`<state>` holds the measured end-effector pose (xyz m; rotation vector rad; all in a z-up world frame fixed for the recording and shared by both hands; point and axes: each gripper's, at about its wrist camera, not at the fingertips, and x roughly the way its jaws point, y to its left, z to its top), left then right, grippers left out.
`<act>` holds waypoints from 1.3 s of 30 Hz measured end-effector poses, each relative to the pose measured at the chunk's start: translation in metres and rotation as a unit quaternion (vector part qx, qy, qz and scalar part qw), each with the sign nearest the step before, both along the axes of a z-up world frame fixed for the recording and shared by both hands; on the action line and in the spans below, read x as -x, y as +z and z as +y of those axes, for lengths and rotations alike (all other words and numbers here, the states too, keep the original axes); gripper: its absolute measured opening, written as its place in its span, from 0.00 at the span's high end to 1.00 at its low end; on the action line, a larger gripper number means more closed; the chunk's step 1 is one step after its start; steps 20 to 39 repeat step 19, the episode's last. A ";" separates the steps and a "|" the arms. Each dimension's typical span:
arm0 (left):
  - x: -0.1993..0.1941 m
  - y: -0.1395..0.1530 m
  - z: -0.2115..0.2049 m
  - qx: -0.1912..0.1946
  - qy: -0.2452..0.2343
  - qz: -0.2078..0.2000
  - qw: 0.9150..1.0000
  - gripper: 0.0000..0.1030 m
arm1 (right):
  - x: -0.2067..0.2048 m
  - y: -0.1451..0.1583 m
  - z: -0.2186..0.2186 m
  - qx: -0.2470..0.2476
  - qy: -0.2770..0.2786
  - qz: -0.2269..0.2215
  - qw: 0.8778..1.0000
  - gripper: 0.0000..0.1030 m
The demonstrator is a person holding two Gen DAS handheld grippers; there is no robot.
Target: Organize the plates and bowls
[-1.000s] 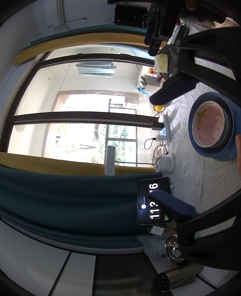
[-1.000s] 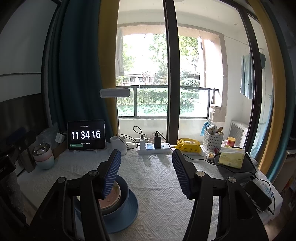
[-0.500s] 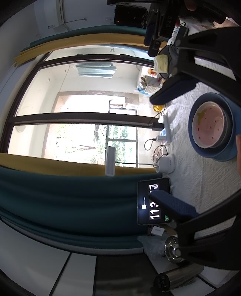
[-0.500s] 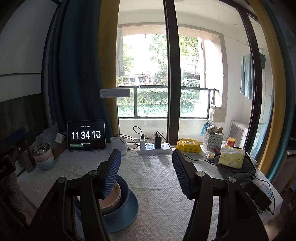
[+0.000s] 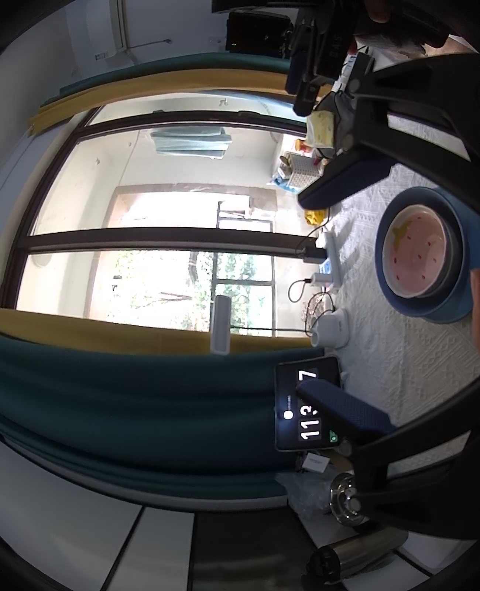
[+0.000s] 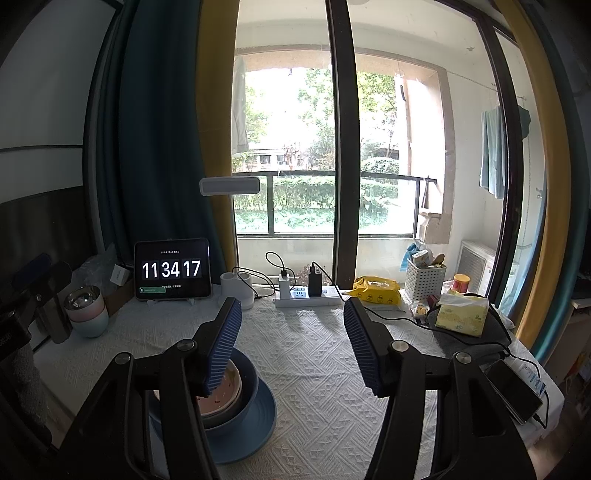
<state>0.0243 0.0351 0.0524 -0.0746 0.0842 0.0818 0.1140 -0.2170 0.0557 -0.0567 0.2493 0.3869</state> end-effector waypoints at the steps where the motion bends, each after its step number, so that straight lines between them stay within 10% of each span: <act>1: 0.000 0.000 0.000 0.000 0.000 0.000 1.000 0.09 | 0.001 0.000 0.000 0.000 0.000 0.000 1.000 0.41; 39: -0.009 0.000 0.000 -0.019 -0.022 0.011 1.000 0.08 | -0.002 -0.002 0.000 0.001 -0.001 0.003 1.000 0.41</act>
